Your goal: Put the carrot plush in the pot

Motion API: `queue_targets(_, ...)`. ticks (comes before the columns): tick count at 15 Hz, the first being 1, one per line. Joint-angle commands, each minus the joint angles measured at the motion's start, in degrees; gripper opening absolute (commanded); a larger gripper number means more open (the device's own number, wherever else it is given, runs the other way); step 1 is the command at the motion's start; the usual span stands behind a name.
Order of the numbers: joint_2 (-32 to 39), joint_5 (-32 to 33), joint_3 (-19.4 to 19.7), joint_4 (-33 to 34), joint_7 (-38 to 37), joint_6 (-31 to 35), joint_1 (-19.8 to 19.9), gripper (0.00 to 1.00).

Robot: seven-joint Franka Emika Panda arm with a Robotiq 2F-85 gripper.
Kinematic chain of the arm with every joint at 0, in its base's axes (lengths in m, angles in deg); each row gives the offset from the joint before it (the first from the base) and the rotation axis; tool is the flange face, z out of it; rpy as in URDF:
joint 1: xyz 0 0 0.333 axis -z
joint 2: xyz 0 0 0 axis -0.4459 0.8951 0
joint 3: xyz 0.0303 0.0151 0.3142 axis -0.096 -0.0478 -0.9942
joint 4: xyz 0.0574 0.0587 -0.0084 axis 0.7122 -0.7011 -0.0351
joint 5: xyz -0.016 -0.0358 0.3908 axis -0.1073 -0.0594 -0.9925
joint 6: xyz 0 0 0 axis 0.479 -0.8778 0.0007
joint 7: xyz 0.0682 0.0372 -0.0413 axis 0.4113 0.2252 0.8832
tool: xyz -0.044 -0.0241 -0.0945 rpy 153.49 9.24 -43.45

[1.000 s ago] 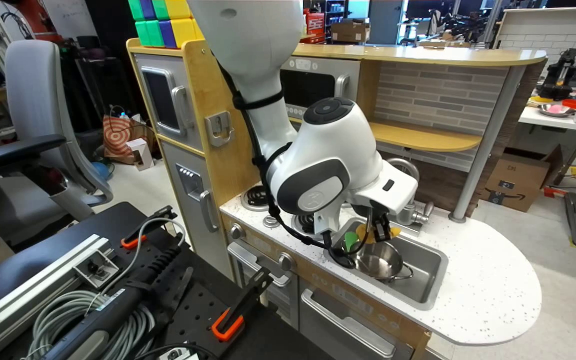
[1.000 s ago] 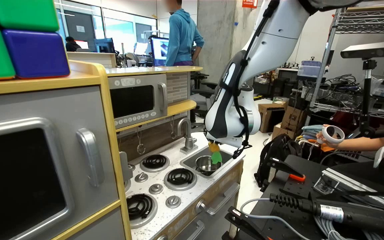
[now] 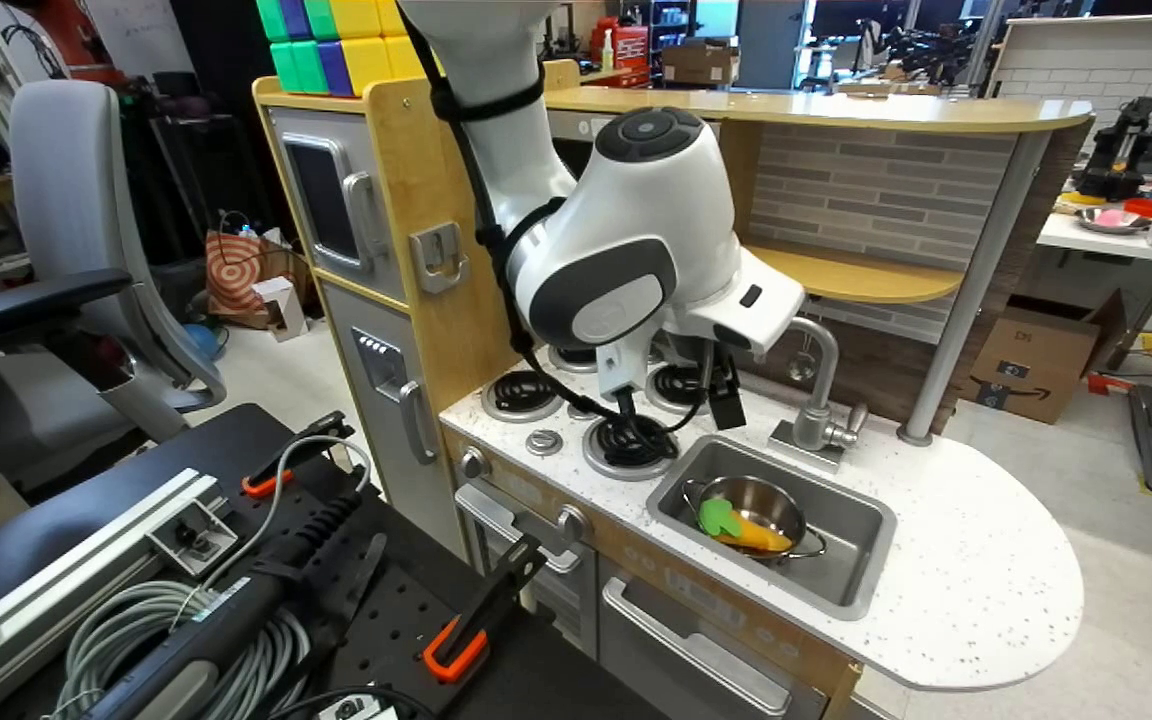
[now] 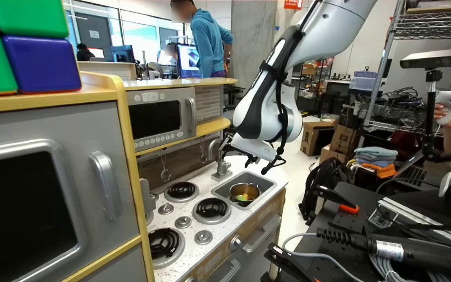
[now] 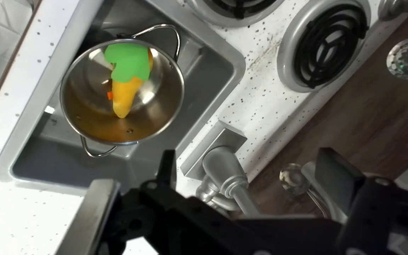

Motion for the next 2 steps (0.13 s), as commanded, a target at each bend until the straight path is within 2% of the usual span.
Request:
queue_targets(1,0.43,-0.87,0.46,0.35,0.60,-0.09,-0.58,1.00)
queue_targets(2,0.96,-0.91,0.73,0.40,0.58,-0.08,-0.80,1.00)
